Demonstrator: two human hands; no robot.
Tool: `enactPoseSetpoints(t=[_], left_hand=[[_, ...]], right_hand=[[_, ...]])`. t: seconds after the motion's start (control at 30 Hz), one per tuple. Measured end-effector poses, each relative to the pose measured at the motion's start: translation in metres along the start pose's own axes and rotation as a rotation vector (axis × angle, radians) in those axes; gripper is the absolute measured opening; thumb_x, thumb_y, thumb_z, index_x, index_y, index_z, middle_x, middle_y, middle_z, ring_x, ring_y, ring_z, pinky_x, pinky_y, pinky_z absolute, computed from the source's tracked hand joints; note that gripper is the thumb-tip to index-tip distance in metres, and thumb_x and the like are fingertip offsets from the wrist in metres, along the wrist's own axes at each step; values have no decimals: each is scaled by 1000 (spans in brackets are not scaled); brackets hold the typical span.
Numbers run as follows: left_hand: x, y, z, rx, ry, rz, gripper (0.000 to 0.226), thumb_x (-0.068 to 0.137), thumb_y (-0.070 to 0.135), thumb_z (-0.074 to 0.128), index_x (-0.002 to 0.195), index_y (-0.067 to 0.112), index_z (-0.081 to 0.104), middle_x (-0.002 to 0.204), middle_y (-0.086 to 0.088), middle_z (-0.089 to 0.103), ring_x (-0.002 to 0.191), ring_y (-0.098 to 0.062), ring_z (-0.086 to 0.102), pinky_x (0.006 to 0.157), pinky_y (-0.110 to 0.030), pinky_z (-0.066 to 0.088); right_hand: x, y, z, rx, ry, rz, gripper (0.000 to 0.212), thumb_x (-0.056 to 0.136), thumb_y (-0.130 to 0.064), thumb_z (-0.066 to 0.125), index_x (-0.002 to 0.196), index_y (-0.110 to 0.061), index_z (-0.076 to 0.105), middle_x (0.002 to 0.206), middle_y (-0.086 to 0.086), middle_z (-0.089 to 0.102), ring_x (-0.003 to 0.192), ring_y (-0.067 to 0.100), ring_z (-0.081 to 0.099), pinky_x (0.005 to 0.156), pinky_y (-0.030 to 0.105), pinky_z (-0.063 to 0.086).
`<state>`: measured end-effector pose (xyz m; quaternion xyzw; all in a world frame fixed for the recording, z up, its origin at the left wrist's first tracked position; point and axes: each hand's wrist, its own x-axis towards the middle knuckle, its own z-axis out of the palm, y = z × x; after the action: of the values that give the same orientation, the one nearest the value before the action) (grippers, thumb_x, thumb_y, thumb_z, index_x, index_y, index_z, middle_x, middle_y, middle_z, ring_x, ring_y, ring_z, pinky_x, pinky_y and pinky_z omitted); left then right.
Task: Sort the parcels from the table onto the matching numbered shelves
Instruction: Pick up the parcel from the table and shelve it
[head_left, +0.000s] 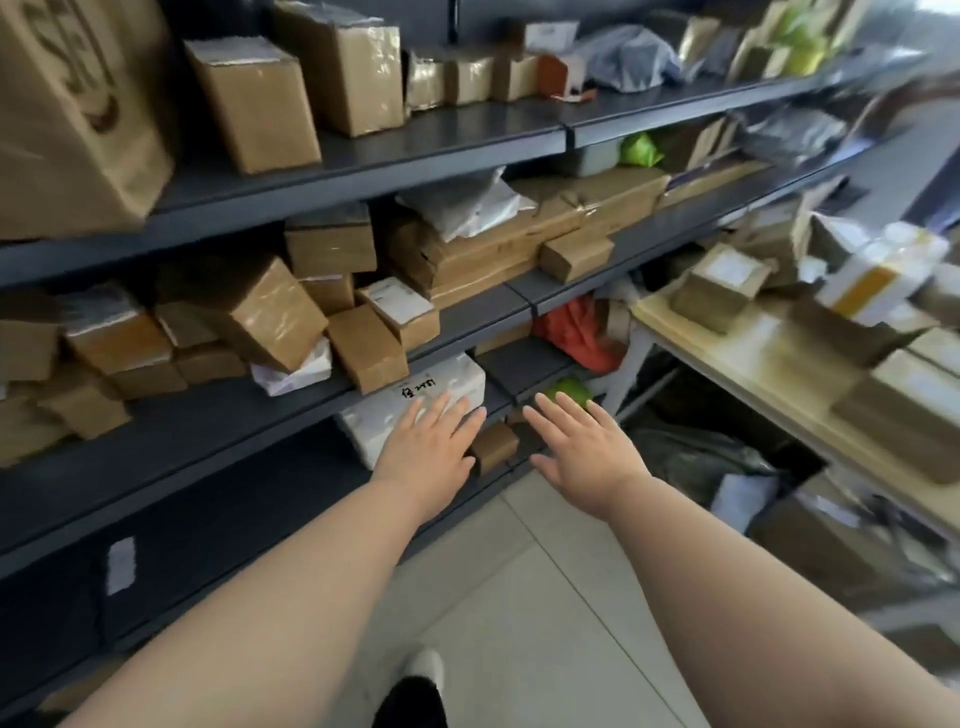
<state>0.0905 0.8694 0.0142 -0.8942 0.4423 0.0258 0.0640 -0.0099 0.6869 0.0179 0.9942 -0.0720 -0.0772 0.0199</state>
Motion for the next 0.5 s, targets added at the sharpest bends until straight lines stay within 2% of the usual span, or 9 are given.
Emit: enactPoseSetpoints(t=[0.13, 0.27, 0.5], left_hand=[[49, -1, -2, -23, 21, 108, 61, 103, 40, 29, 154, 23, 1, 162, 0, 3, 149, -20, -2, 120, -42, 0], [95, -4, -4, -39, 13, 200, 59, 103, 40, 27, 154, 23, 4, 162, 0, 8, 149, -19, 1, 120, -43, 5], [159, 26, -5, -30, 25, 405, 58, 103, 39, 28, 154, 25, 6, 162, 2, 6, 149, -18, 1, 120, -42, 2]], right_hand=[[15, 20, 1, 54, 20, 145, 62, 100, -52, 26, 153, -31, 2, 162, -8, -2, 149, 15, -4, 121, 40, 1], [26, 40, -8, 120, 66, 261, 61, 100, -50, 28, 153, -32, 4, 162, -9, -1, 149, 13, -3, 121, 36, 3], [-7, 72, 4, 215, 128, 543, 60, 101, -45, 33, 154, -30, 7, 162, -9, 2, 149, 13, -1, 118, 31, 3]])
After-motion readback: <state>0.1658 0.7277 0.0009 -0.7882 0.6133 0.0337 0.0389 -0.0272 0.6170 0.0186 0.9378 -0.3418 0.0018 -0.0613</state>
